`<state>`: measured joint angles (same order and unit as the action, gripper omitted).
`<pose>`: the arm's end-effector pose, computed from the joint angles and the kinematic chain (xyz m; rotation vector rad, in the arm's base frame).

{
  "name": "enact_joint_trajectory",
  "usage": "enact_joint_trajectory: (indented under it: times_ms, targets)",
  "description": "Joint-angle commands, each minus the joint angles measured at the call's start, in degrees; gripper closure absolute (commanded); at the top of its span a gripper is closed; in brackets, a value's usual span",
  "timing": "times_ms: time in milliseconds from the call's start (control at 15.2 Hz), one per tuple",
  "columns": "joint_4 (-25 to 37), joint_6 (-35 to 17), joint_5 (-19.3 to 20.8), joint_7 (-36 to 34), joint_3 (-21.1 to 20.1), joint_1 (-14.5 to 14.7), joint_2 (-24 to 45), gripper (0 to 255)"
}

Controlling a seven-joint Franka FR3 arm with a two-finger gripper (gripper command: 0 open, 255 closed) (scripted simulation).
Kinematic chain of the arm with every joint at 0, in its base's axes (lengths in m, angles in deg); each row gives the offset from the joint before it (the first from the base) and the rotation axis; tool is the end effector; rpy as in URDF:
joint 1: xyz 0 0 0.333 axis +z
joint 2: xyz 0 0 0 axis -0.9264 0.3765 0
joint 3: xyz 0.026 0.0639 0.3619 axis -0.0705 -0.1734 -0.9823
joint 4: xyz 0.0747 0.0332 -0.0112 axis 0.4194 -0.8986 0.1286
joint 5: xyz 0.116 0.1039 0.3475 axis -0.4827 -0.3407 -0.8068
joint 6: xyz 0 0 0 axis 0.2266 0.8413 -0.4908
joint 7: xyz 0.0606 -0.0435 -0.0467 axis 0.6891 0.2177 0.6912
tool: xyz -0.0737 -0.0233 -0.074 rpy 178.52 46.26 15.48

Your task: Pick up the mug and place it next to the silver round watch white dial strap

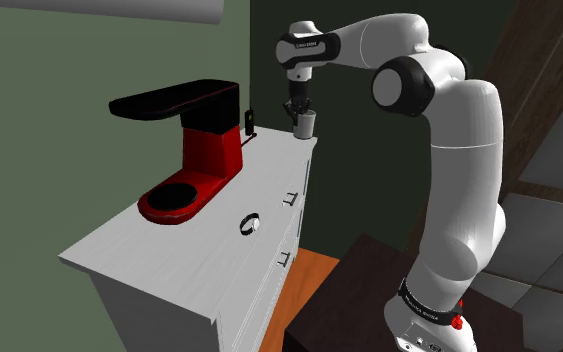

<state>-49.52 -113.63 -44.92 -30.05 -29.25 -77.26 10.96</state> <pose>0.6349 -0.2382 0.5664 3.0613 -0.3059 -0.0311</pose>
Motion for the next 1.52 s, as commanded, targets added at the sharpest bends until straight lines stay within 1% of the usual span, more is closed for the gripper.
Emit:
enact_joint_trajectory:
  times_ms: [0, 594, 1122, 1254, 1452]
  targets:
    - [1.53, 1.50, -0.01, 0.05, 0.03, -0.07, 0.04, 255]
    - [11.44, 9.49, -0.46, 0.50, 0.10, -0.82, 1.96, 255]
    - [23.92, 17.99, -1.38, 0.99, 0.08, -2.17, 5.94, 255]
    - [16.22, 15.36, -0.13, -1.26, -0.20, 0.62, 0.93, 255]
    - [7.71, 12.82, 1.44, -4.89, -1.02, 4.13, -4.97, 255]
